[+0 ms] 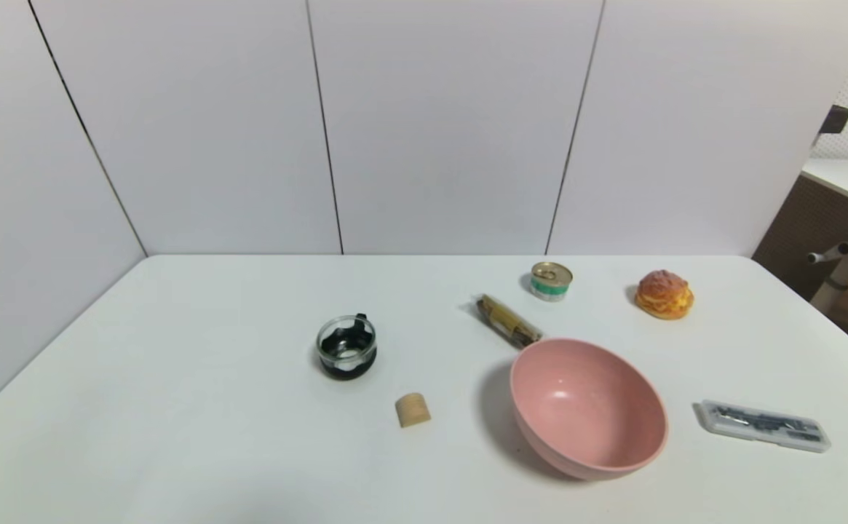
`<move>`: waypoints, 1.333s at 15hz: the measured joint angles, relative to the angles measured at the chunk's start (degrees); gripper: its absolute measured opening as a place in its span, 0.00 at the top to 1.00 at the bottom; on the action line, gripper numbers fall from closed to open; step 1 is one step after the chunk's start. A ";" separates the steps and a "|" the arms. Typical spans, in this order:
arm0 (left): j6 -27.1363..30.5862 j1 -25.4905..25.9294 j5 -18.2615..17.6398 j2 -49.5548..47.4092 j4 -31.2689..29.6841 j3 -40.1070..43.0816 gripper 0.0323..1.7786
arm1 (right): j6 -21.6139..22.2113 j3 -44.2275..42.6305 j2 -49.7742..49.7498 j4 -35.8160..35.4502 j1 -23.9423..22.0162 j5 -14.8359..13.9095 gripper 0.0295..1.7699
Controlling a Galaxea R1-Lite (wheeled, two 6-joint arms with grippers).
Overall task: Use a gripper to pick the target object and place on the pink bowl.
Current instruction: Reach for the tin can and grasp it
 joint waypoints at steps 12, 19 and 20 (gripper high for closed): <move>0.02 0.00 0.00 0.00 0.00 0.00 0.05 | 0.57 -12.73 16.12 0.74 0.90 -0.11 0.03; 0.00 0.00 -0.02 0.00 0.00 0.00 0.05 | 1.62 -43.02 43.85 0.55 4.10 0.02 0.03; 0.02 0.00 -0.05 0.00 0.00 0.00 0.05 | 1.65 -47.18 48.34 0.55 4.63 0.13 0.03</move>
